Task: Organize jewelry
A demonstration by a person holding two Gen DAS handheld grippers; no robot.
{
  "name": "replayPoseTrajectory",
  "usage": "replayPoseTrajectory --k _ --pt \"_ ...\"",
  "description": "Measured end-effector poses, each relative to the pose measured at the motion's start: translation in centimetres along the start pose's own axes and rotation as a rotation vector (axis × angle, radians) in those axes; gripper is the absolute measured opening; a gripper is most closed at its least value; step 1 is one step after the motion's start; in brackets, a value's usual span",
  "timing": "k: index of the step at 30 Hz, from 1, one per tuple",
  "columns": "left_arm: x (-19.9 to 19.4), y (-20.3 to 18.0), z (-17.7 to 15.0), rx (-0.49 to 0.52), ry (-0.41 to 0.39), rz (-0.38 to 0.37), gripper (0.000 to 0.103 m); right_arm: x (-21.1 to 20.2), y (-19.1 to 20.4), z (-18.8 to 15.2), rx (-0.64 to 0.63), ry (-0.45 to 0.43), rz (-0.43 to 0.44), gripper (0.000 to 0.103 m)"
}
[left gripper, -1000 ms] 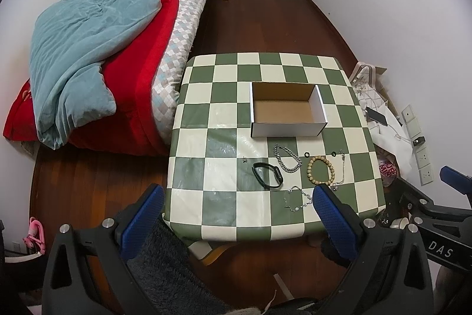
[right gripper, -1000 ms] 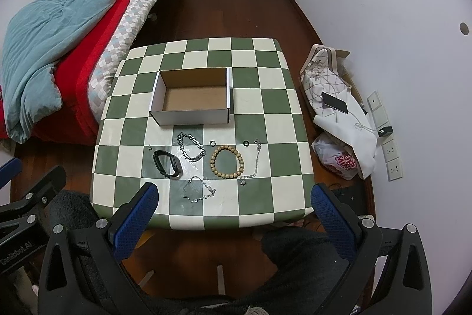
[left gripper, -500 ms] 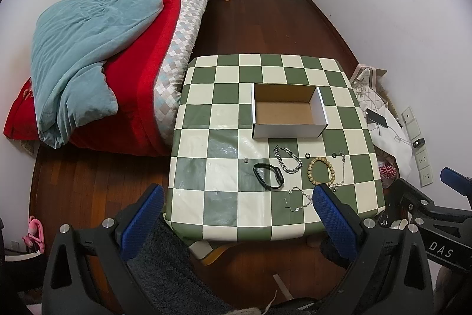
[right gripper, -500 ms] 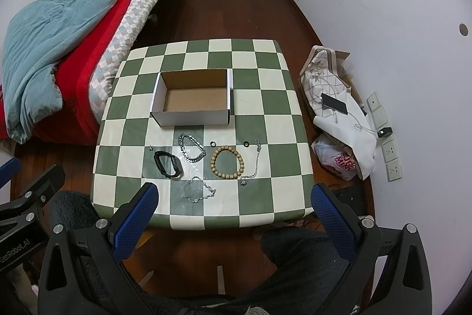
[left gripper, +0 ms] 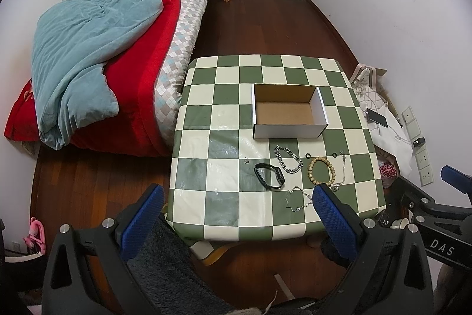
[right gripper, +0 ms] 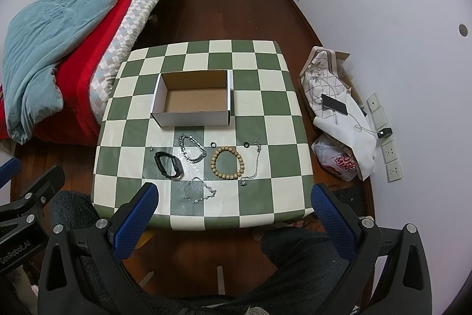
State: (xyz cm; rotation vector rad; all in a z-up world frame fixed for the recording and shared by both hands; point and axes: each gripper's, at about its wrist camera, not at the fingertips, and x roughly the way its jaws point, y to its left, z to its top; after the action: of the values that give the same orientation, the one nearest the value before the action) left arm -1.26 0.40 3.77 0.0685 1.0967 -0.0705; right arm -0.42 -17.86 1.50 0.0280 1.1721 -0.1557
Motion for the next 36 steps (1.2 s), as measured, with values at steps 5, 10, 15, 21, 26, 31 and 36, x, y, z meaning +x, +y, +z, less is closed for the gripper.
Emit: replayPoseTrajectory --k 5,10,15,21,26,31,36 --pt "-0.2 0.1 0.1 -0.002 -0.003 -0.002 0.103 -0.2 -0.1 0.2 0.002 -0.005 -0.001 0.103" --pt "-0.5 0.1 0.5 0.0 -0.001 -0.005 0.103 -0.4 -0.3 0.5 0.0 -0.01 -0.001 0.103" --pt "-0.6 0.0 0.6 0.0 -0.004 -0.003 0.103 -0.6 -0.2 0.4 -0.001 -0.012 -0.001 0.103" --pt "-0.7 0.1 0.5 -0.001 -0.013 -0.005 0.103 -0.9 -0.1 0.5 0.001 -0.02 0.002 0.103" --pt "-0.7 0.2 0.4 -0.003 -0.012 -0.002 0.103 -0.8 -0.2 0.5 0.005 -0.022 0.002 0.103" --pt "1.3 0.0 0.3 -0.005 -0.021 0.04 0.103 1.2 -1.6 0.7 0.043 -0.026 -0.008 0.103" --pt "5.6 -0.3 0.6 0.014 -0.018 0.119 0.103 5.3 -4.6 1.1 0.129 0.002 -0.033 0.103"
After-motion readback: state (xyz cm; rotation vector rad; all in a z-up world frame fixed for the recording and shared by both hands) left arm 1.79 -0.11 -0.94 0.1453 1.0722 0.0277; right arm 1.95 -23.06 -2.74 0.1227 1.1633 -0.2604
